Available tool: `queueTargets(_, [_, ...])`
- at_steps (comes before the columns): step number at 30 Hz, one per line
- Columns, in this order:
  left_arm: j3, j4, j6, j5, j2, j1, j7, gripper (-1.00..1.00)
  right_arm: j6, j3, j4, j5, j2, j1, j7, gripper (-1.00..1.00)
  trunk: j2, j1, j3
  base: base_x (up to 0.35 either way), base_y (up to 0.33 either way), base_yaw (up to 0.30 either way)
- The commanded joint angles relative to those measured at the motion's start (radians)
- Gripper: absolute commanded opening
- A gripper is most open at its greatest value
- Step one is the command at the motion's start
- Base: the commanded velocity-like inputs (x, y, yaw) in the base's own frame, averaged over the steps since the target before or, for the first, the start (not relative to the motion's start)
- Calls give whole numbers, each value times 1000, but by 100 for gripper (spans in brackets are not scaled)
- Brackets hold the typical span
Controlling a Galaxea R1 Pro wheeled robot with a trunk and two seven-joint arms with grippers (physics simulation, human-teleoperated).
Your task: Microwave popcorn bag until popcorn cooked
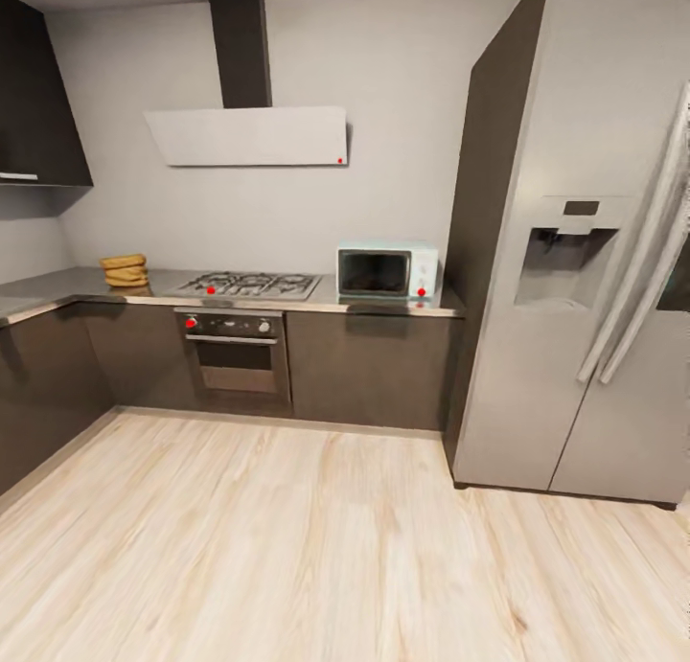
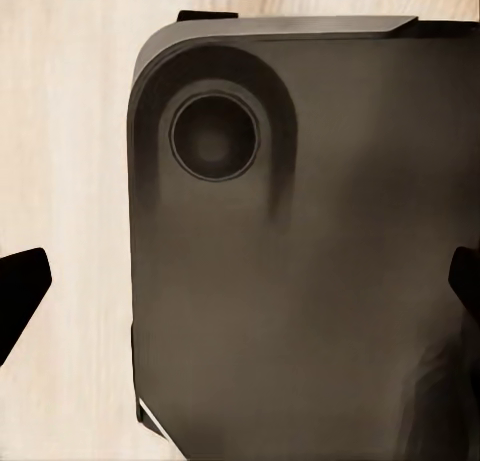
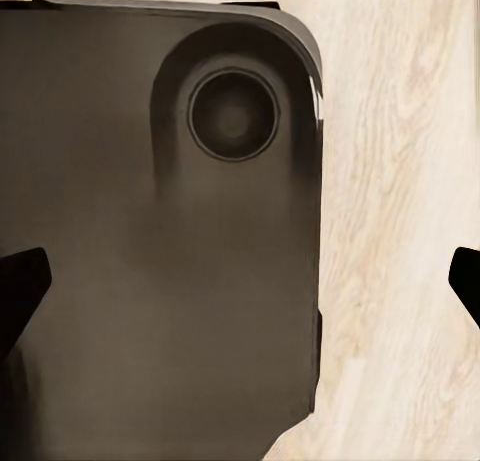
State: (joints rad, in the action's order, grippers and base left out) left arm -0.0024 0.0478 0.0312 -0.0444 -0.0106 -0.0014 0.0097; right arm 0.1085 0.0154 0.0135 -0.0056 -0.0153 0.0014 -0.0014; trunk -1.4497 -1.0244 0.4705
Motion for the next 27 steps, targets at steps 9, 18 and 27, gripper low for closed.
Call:
queueTargets(9, [-1,0,3,-5,0,0,1,100,4,1,1,-1,-3,-1,0,100,0,-1,1,331,1,-27])
queueTargets(18, [-1,0,7,-5,0,0,1,100,1,1,1,-1,-2,0,0,100,0,-1,1,331,70,0])
queueTargets(27, [-1,1,8,-5,0,0,1,100,2,1,0,-1,-1,-1,0,100,0,-1,1,332,77,0])
